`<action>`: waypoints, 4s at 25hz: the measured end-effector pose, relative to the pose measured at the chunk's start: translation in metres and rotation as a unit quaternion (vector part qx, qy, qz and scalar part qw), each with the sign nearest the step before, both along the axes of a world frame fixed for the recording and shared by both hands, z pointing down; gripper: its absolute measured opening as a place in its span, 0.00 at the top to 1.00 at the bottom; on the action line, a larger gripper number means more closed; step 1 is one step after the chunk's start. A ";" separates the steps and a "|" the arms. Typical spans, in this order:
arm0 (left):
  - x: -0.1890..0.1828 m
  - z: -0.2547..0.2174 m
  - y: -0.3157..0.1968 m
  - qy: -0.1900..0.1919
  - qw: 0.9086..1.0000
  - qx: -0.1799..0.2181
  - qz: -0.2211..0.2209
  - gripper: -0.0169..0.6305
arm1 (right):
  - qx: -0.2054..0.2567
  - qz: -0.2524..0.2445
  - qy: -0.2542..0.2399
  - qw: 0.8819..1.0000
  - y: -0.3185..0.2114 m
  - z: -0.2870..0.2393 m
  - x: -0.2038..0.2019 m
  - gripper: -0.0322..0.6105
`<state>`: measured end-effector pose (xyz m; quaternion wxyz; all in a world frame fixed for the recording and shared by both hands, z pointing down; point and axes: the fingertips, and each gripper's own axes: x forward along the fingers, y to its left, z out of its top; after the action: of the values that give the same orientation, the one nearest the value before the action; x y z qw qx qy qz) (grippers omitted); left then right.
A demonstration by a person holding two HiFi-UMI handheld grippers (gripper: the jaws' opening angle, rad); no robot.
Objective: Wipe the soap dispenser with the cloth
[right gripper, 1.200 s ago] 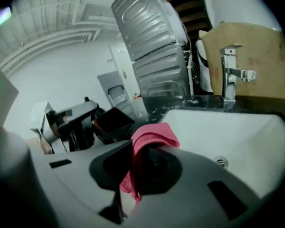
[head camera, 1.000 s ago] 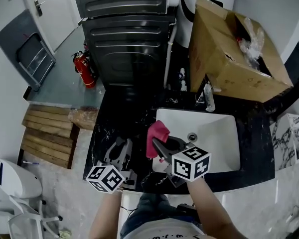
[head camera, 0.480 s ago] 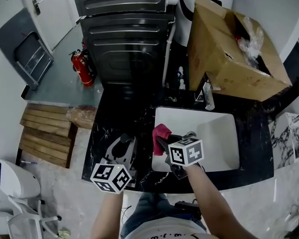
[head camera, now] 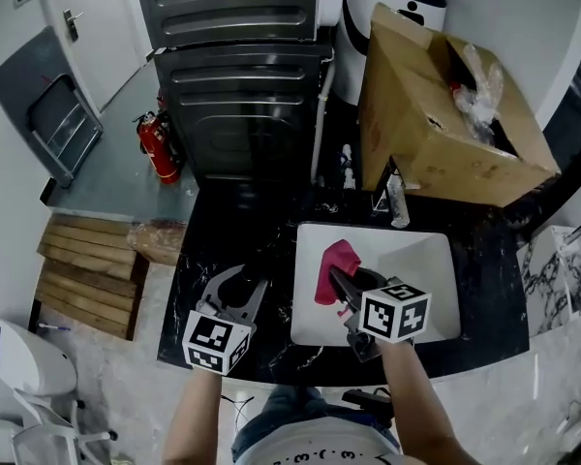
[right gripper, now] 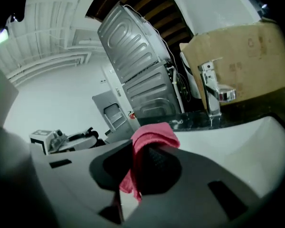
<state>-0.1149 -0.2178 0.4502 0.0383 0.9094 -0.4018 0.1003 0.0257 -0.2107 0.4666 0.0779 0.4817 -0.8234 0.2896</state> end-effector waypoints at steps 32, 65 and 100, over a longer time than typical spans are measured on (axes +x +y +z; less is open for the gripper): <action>0.009 0.001 0.006 -0.011 0.999 0.023 0.041 0.81 | 0.072 -0.329 0.231 0.913 -0.017 -0.060 -0.158 0.88; -0.036 -0.013 -0.015 0.347 0.924 -0.150 -0.056 0.81 | 0.004 -0.134 0.070 0.988 0.054 -0.019 -0.029 0.88; -0.047 -0.065 -0.027 0.704 0.667 -0.245 0.001 0.81 | 0.133 -0.113 0.039 0.984 0.022 -0.080 -0.054 0.88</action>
<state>-0.1620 -0.2452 0.3855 0.5309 0.6680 -0.2156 -0.4749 -0.0282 -0.1886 0.3865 0.0772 0.4026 -0.9000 0.1479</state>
